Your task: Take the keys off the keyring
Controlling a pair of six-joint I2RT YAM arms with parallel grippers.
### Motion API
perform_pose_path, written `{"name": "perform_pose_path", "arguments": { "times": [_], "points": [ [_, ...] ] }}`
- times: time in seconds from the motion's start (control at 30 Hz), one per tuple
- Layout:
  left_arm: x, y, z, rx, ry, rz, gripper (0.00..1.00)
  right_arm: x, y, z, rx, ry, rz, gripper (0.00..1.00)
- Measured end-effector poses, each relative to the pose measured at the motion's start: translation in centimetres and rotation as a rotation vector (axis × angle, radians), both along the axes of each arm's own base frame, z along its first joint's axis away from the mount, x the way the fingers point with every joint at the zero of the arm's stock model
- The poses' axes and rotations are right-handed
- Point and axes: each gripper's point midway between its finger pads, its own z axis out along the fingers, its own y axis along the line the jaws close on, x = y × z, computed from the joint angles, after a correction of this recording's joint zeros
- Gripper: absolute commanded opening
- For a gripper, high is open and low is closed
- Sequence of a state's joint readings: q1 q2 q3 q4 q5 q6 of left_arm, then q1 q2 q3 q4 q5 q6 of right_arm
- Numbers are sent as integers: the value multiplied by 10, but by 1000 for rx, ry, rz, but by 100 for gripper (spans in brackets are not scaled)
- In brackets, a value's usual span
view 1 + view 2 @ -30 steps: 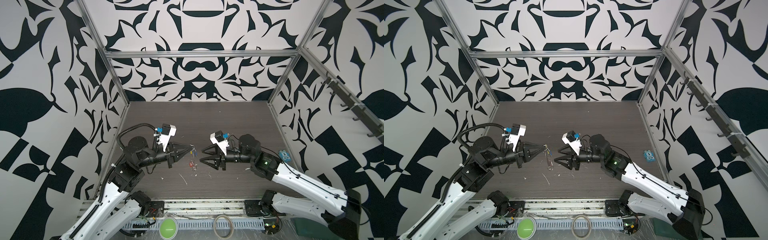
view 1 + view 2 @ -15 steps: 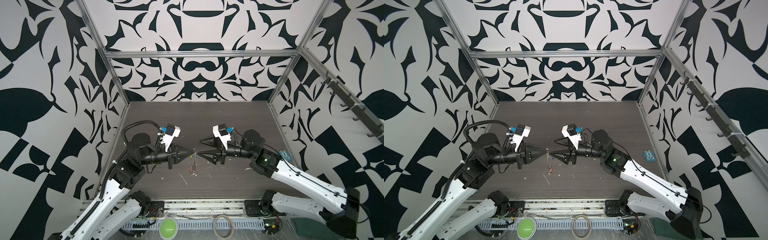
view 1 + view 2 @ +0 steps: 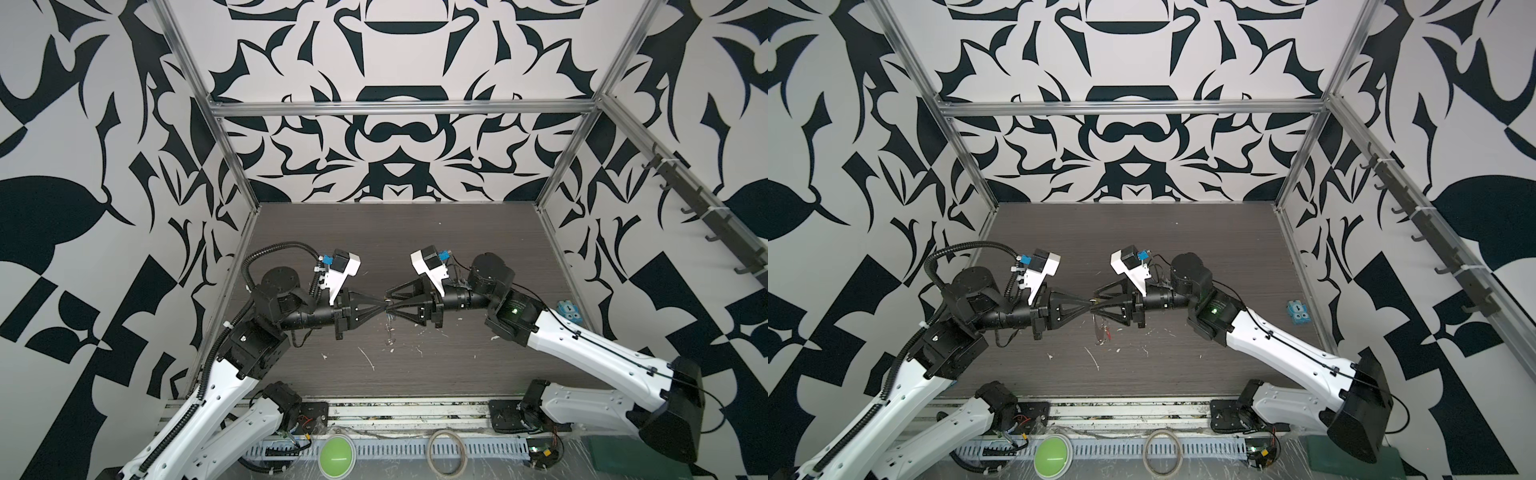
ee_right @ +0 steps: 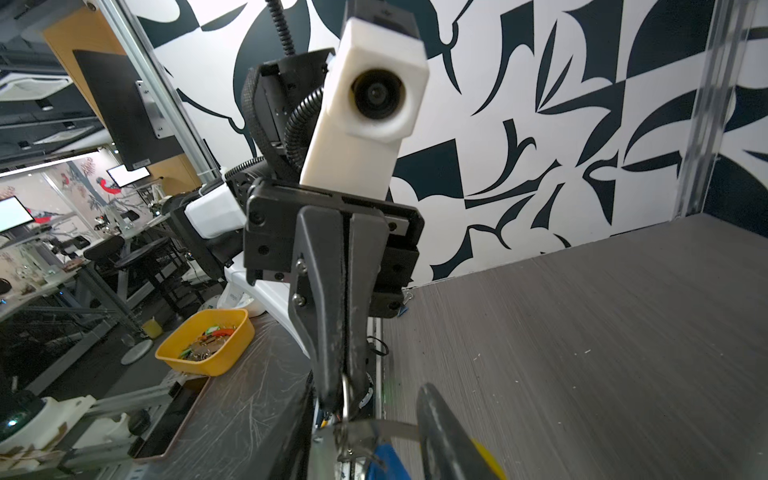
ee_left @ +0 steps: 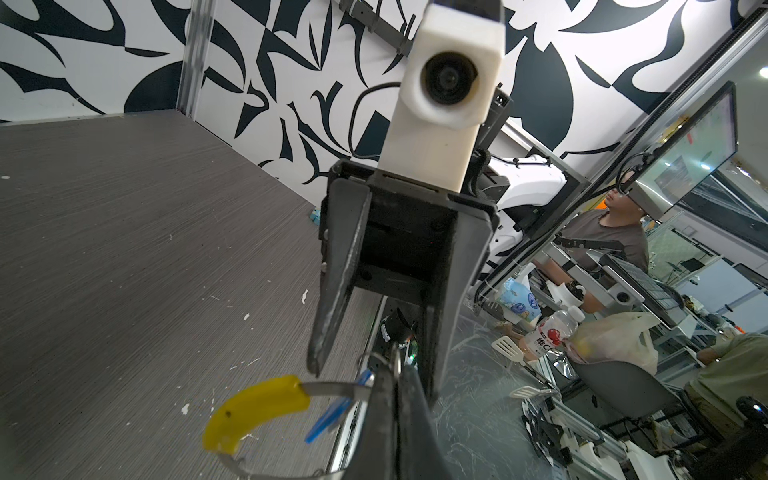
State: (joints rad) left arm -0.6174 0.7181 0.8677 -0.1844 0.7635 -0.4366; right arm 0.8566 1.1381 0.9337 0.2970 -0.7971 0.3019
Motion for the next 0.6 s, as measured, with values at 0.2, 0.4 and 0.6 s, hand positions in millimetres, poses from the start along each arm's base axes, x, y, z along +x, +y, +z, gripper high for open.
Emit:
{"name": "perform_pose_path", "arguments": {
  "times": [0.2,0.4,0.6],
  "points": [
    [0,1,2,-4,-7,11,0,-1,-2,3,6,2,2,26],
    [2,2,1,-1,-5,22,0,-1,-4,4,8,1,-3,14],
    [4,2,0,4,-1,31,0,-1,-4,4,7,3,-3,5]
  ]
}}
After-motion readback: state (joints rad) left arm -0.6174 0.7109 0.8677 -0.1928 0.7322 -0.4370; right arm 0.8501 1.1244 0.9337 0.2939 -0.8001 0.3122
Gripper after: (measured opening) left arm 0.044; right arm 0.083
